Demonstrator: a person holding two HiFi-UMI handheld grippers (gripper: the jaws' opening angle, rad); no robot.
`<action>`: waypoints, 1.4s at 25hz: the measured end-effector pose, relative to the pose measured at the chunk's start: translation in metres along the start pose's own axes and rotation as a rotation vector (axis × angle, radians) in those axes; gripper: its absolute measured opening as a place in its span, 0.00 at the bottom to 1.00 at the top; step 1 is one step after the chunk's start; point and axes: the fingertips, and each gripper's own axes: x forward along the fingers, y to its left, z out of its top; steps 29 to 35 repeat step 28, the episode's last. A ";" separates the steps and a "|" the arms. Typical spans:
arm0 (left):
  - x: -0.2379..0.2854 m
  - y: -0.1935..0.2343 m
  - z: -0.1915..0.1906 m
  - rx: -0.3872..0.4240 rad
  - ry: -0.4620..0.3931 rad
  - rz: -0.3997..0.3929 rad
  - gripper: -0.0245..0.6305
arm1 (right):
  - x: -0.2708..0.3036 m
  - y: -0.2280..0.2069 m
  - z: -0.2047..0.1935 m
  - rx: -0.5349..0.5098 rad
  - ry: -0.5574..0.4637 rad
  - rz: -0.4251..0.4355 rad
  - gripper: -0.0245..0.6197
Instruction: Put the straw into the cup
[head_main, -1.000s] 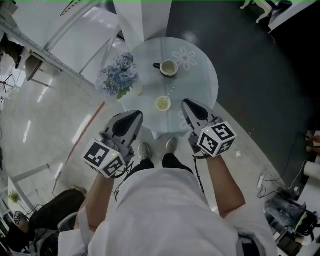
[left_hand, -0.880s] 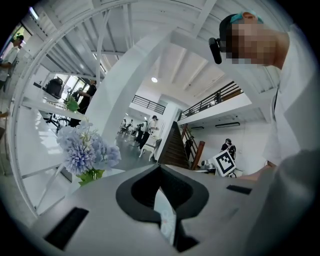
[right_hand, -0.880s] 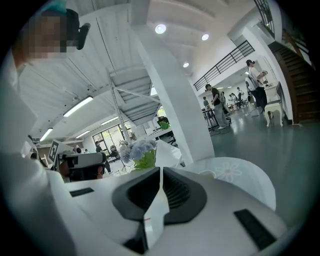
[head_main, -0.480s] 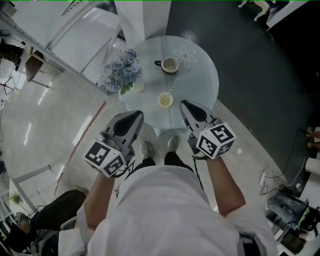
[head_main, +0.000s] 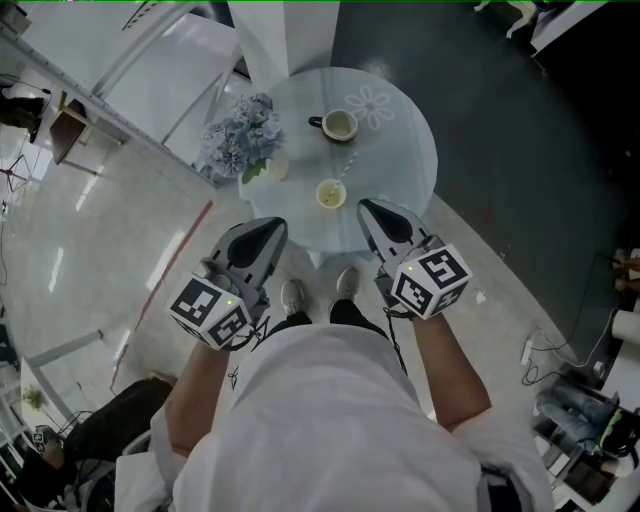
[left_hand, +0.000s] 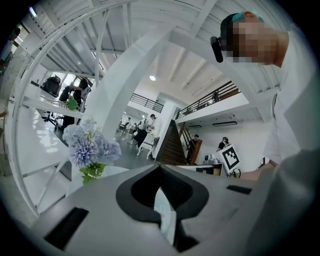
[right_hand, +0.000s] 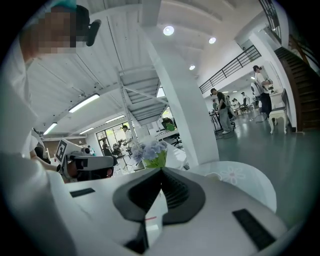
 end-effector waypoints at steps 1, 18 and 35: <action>0.001 -0.001 0.000 0.002 0.001 -0.002 0.07 | -0.001 0.001 0.000 -0.002 0.000 0.002 0.07; 0.012 -0.003 -0.006 0.005 0.018 0.002 0.07 | -0.001 -0.008 -0.005 -0.018 0.028 0.026 0.07; 0.020 0.000 -0.007 0.003 0.023 0.002 0.07 | 0.001 -0.015 -0.006 -0.017 0.036 0.029 0.07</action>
